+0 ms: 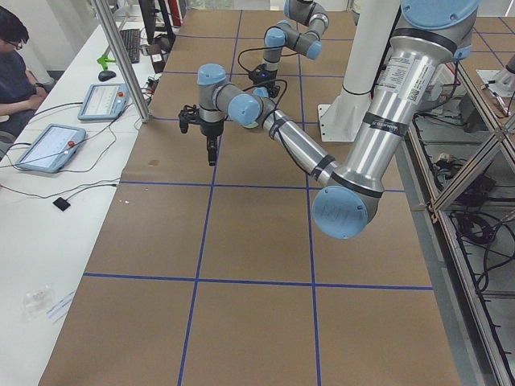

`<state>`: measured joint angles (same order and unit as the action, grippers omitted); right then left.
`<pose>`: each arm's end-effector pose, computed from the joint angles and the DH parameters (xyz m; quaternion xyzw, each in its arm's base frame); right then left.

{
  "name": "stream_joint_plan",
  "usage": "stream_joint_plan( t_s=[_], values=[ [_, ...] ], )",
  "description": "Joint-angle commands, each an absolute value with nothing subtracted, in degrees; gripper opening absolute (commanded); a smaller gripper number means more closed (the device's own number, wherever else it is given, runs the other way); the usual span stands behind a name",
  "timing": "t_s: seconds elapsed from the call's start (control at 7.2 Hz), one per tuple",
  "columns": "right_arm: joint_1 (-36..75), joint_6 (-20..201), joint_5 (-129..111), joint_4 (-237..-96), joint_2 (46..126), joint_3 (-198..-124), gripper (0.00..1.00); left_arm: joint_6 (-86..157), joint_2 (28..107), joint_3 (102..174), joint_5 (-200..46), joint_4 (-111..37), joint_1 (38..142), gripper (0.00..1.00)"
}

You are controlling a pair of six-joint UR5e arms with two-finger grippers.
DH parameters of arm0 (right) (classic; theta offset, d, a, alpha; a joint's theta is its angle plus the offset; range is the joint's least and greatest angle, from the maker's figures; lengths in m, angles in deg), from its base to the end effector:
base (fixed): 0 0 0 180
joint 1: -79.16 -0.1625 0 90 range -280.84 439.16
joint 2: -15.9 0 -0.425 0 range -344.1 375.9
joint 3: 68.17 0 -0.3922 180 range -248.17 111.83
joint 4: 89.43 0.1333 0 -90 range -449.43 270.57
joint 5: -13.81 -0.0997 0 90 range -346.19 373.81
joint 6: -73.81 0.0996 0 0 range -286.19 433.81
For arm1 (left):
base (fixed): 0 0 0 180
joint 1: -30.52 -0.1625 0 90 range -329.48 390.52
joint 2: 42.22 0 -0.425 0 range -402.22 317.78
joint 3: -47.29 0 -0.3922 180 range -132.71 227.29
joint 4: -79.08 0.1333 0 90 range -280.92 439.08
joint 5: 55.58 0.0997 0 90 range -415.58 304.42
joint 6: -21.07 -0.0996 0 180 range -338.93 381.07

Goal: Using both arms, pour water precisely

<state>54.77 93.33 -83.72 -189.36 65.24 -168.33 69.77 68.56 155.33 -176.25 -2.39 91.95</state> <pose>-0.5557 -0.3840 0.1903 0.2151 -0.2811 -0.3871 0.8514 0.2076 -0.5538 0.3377 0.0374 0.3567 -0.0947 0.9286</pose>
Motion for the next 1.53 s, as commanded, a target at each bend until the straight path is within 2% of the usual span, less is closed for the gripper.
stream_joint_plan(
  t_s=[0.0,0.42,0.83,1.39],
  values=[
    [54.6,93.1,-83.7,-190.0,62.6,-165.5,0.0,69.8,68.5,155.3,-176.2,-2.4,92.0,1.0],
    [54.5,96.5,-83.6,-185.3,62.5,-164.9,0.0,69.8,68.6,155.4,-176.2,-2.4,91.8,1.0],
    [53.5,107.2,-82.7,-171.8,67.0,-166.3,0.0,69.8,68.6,156.4,-176.2,-2.2,91.9,1.0],
    [52.3,124.2,-57.6,-169.5,76.8,-178.6,0.0,70.0,68.3,159.1,-176.2,-1.8,91.9,1.0]
  ],
)
